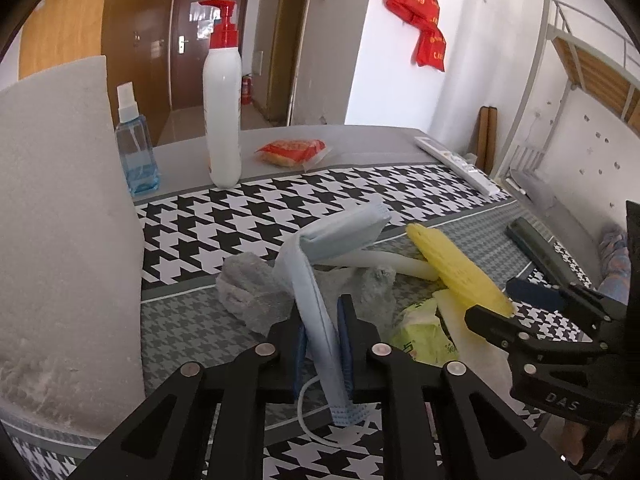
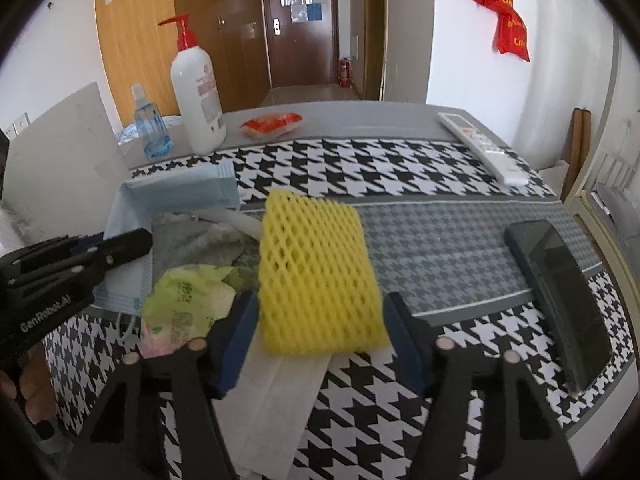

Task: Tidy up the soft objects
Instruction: 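Close the left tool on the blue mask while the right tool grasps the yellow mesh sleeve, then lift the blue mask and yellow mesh sleeve and carry both toward the white foam box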

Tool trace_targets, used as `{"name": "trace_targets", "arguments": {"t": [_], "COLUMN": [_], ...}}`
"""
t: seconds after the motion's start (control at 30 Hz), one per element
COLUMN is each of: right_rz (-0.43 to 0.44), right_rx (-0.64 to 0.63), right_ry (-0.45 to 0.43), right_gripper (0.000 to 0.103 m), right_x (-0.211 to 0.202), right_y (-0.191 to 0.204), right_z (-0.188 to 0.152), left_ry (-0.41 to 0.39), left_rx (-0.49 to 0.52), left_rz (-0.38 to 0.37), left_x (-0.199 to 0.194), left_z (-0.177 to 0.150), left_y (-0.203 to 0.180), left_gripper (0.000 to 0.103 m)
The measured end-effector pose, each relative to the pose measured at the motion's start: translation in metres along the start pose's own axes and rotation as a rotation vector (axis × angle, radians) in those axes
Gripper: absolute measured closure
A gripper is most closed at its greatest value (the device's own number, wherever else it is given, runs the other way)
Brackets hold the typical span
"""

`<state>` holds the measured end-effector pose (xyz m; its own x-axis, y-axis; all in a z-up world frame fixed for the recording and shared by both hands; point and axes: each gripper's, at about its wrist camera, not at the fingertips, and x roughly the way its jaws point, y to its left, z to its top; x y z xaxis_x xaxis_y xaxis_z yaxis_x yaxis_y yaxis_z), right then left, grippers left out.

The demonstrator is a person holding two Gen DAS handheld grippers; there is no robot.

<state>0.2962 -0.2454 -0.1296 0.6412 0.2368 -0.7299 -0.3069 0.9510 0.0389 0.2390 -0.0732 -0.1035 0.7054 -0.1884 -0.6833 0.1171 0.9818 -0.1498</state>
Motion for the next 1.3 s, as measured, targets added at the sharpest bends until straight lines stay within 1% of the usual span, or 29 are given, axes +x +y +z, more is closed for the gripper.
{"name": "trace_targets", "arguments": {"t": [0.1, 0.17, 0.23, 0.3, 0.37, 0.4, 0.43, 0.5, 0.9, 1.0, 1.3], "right_rz": [0.004, -0.001, 0.001, 0.004, 0.012, 0.016, 0.012, 0.005, -0.017, -0.030, -0.007], "right_rx": [0.010, 0.007, 0.006, 0.023, 0.039, 0.046, 0.056, 0.069, 0.066, 0.069, 0.088], "right_ry": [0.017, 0.020, 0.020, 0.022, 0.020, 0.016, 0.013, 0.004, -0.073, -0.104, -0.158], "right_gripper": [0.051, 0.053, 0.060, 0.070, 0.078, 0.084, 0.088, 0.089, 0.089, 0.090, 0.090], "right_x": [0.004, 0.005, 0.004, 0.005, 0.003, 0.002, 0.000, -0.003, -0.038, -0.050, -0.075], "right_y": [-0.002, -0.002, -0.003, -0.005, -0.009, -0.011, -0.013, -0.017, -0.013, -0.011, -0.008], "right_z": [0.000, 0.000, -0.001, 0.000, 0.000, 0.001, 0.001, 0.002, 0.001, 0.001, -0.003], "left_ry": [-0.005, -0.007, -0.007, -0.005, -0.010, -0.012, -0.012, -0.016, -0.056, -0.083, -0.165], "left_rx": [0.006, 0.008, 0.016, 0.019, 0.022, 0.022, 0.022, 0.023, 0.035, 0.049, 0.095], "left_rz": [-0.005, -0.010, -0.009, -0.015, -0.015, -0.018, -0.020, -0.025, -0.044, -0.048, -0.033], "left_x": [-0.001, -0.002, -0.002, -0.002, -0.003, -0.003, -0.004, -0.004, -0.018, -0.028, -0.063], "left_z": [0.000, 0.000, -0.001, -0.001, -0.001, -0.001, -0.001, 0.000, 0.002, 0.003, 0.007], "left_y": [-0.001, -0.001, -0.003, -0.003, -0.004, -0.003, -0.004, -0.004, -0.008, -0.011, -0.022], "left_gripper": [0.089, 0.089, 0.089, 0.089, 0.089, 0.089, 0.090, 0.093, 0.097, 0.097, 0.097]}}
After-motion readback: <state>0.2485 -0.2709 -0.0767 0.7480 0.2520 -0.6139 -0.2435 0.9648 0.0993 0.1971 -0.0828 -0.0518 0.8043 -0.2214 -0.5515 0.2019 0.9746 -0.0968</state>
